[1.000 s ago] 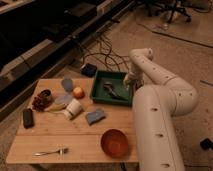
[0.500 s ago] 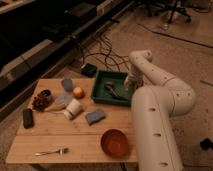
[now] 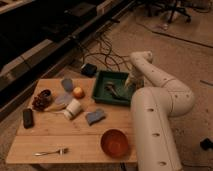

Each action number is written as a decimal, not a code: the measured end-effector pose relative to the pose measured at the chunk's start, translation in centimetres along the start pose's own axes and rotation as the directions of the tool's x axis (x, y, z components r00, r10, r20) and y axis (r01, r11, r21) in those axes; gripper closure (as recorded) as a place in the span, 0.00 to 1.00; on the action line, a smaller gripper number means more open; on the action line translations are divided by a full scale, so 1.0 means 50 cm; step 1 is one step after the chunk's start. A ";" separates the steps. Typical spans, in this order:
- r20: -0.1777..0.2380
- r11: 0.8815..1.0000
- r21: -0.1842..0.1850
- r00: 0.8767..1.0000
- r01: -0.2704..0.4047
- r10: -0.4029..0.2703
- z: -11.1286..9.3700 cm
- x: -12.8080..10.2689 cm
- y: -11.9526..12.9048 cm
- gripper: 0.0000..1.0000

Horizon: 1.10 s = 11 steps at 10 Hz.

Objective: Place pepper in red bowl

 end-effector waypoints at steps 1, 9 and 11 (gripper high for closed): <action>-0.002 1.000 -0.003 1.000 -0.003 0.003 0.001 0.001 -0.001 0.35; -0.028 1.000 -0.004 0.999 -0.019 0.019 0.030 0.007 -0.009 0.40; -0.038 1.000 0.003 0.999 -0.020 0.021 0.044 0.012 -0.013 0.59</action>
